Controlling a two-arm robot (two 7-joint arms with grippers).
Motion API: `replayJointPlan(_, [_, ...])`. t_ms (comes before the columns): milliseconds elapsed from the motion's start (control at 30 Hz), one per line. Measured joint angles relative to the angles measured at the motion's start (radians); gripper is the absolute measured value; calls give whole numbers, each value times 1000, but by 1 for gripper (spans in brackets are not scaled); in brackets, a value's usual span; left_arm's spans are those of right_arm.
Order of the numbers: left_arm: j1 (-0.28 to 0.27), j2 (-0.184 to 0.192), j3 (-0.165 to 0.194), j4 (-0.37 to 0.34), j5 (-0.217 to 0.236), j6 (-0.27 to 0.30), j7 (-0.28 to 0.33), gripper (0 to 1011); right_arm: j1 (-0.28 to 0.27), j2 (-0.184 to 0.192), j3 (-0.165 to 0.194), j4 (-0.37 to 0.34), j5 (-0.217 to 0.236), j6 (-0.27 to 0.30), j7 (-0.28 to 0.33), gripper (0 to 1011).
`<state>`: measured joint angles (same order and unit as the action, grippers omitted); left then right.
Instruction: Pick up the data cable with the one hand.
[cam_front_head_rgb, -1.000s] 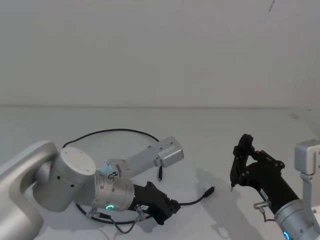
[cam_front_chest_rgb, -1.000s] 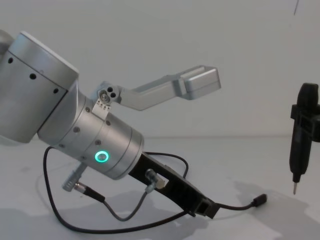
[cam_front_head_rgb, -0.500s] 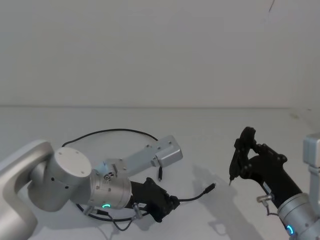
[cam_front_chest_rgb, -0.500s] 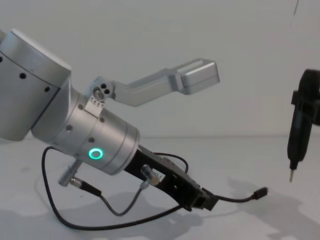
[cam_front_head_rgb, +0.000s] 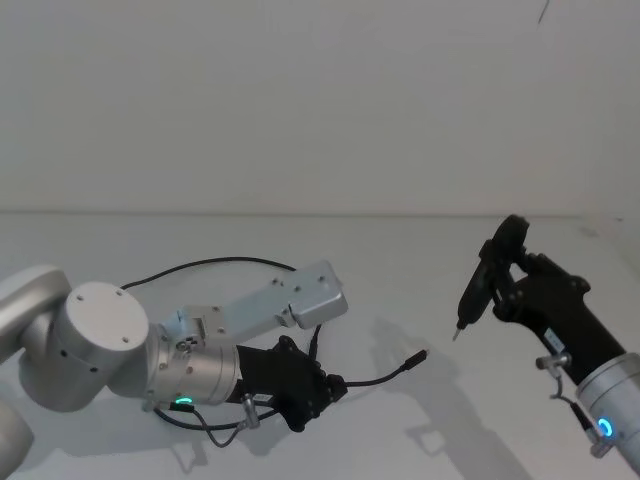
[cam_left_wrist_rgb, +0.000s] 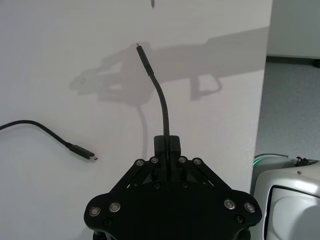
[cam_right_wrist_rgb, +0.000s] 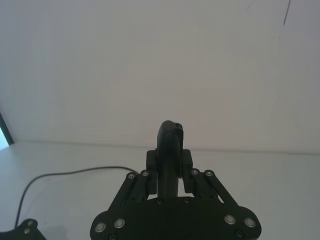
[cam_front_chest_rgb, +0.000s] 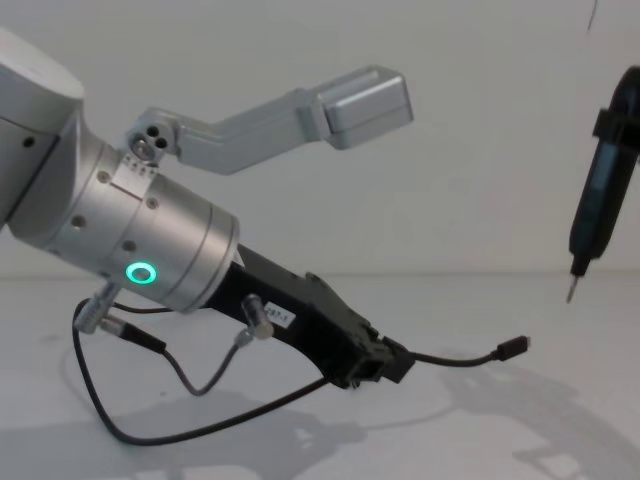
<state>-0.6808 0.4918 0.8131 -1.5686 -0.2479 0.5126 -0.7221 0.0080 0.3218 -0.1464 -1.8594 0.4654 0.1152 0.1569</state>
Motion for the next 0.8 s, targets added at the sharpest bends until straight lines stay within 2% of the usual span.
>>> replayJointPlan(333, [-3,27,-2,-24,2,-25,-9,38,32,9,27,-2,59,22,32,279])
replayJointPlan(800, [-4,42,-4,-38,4,-38,-14,38,56,20,19,41,96,28,64,279])
